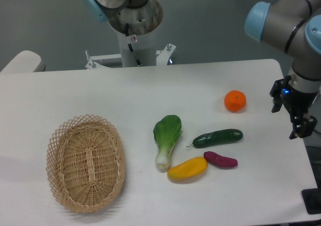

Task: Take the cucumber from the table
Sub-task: 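Move the gripper over the green cucumber and lower toward it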

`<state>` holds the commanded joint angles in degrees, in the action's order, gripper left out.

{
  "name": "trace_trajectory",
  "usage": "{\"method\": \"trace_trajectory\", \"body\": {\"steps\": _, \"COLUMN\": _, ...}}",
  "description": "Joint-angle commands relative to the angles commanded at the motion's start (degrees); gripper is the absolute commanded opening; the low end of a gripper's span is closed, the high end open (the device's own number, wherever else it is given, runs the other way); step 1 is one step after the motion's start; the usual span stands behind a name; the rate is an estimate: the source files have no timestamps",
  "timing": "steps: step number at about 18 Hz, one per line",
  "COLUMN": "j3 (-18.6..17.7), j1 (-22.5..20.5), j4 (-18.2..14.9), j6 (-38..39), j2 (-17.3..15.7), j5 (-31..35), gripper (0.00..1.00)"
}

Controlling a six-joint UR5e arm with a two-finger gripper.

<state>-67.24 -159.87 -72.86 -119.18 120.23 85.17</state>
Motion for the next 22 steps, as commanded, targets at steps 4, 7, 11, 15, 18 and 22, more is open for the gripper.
{"method": "trace_trajectory", "body": {"steps": 4, "j3": -0.6, "j1": 1.0, "j4": 0.3, "j6": 0.8, "j2": 0.1, "j5": 0.1, "gripper": 0.94}}
{"method": "trace_trajectory", "body": {"steps": 7, "j3": -1.4, "j1": 1.7, "j4": 0.3, "j6": 0.8, "j2": 0.2, "j5": 0.2, "gripper": 0.95}}
{"method": "trace_trajectory", "body": {"steps": 11, "j3": -4.2, "j1": 4.3, "j4": 2.5, "j6": 4.3, "j2": -0.1, "j5": 2.0, "gripper": 0.95}}
{"method": "trace_trajectory", "body": {"steps": 15, "j3": -6.2, "j1": 6.4, "j4": 3.1, "j6": 6.1, "j2": 0.2, "j5": 6.2, "gripper": 0.95}}
{"method": "trace_trajectory", "body": {"steps": 18, "j3": -11.1, "j1": 6.5, "j4": 6.6, "j6": 7.8, "j2": 0.1, "j5": 6.3, "gripper": 0.96}}
{"method": "trace_trajectory", "body": {"steps": 22, "j3": -18.8, "j1": 6.6, "j4": 14.5, "j6": 8.4, "j2": -0.3, "j5": 6.8, "gripper": 1.0}}
